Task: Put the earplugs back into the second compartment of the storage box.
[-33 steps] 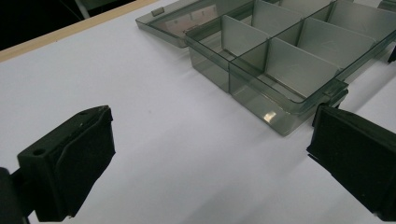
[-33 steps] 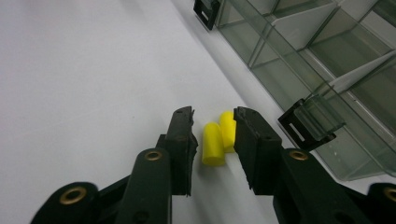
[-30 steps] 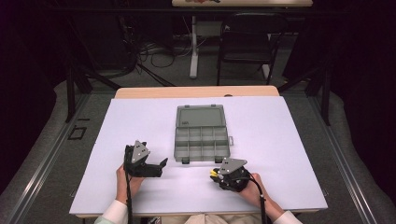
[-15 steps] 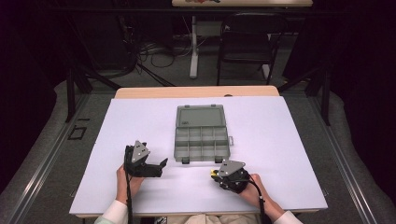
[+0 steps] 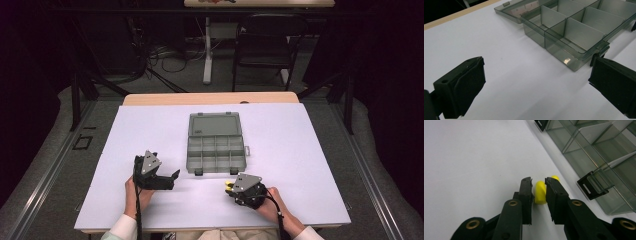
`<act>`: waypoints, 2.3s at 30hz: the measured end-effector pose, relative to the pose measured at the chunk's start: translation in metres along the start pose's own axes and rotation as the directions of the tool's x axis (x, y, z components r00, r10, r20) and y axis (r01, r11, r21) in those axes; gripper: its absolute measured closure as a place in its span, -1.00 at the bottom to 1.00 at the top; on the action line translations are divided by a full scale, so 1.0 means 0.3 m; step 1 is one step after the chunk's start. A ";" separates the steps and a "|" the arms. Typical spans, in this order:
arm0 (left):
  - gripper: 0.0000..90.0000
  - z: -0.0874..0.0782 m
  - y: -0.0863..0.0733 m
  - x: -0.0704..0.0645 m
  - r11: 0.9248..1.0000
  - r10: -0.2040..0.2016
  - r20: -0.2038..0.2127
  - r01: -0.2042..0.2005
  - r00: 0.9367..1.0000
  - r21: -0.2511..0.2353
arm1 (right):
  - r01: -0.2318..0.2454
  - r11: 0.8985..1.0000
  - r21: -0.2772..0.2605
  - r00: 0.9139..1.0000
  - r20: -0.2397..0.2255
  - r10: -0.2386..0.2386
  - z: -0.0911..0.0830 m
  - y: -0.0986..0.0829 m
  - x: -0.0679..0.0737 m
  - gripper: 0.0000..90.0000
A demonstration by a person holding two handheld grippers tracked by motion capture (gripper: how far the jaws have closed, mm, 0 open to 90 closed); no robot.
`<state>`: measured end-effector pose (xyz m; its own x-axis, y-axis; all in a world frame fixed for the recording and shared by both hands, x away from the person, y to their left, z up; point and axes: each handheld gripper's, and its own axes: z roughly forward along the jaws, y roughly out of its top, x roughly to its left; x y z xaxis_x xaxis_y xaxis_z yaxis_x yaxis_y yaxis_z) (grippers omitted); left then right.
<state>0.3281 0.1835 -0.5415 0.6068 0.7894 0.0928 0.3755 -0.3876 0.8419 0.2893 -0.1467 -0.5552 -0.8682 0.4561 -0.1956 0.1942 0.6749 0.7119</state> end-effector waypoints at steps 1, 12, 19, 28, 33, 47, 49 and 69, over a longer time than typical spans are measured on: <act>-1.00 0.000 0.000 0.000 1.000 0.000 0.001 0.000 1.000 0.000 | 0.002 1.000 0.008 1.000 0.004 -0.002 0.001 0.000 0.000 0.65; -1.00 0.004 -0.001 0.000 1.000 0.002 0.005 -0.002 1.000 0.004 | -0.011 1.000 0.023 0.999 0.033 0.010 0.013 -0.011 -0.007 0.78; -1.00 0.004 -0.002 0.004 1.000 0.002 0.006 -0.002 1.000 0.005 | -0.008 1.000 0.008 0.999 0.039 0.007 0.002 -0.007 -0.003 0.85; -1.00 0.000 0.000 0.002 1.000 0.002 0.001 -0.002 1.000 -0.005 | -0.043 0.998 -0.039 0.998 0.033 0.044 -0.026 0.003 -0.013 0.84; -1.00 0.003 0.000 0.001 1.000 -0.003 0.007 0.004 1.000 -0.005 | -0.064 0.996 -0.058 0.997 0.031 0.066 -0.037 0.003 -0.028 0.84; -1.00 0.003 0.001 -0.001 1.000 -0.003 0.012 0.003 1.000 -0.007 | -0.085 0.990 -0.112 0.994 0.062 0.092 -0.062 0.014 -0.046 0.83; -1.00 0.002 0.002 -0.003 1.000 0.003 0.011 -0.003 1.000 -0.008 | -0.081 0.990 -0.115 0.994 0.069 0.089 -0.065 0.015 -0.049 0.83; -1.00 0.006 0.000 -0.002 1.000 -0.004 0.011 0.004 1.000 -0.009 | -0.107 0.979 -0.171 0.987 0.096 0.125 -0.091 0.052 -0.098 0.83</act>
<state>0.3290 0.1821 -0.5424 0.6132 0.7855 0.0835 0.3720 -0.3803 0.8467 0.3054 -0.1654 -0.5198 -0.7889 0.5908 -0.1691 0.2051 0.5126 0.8338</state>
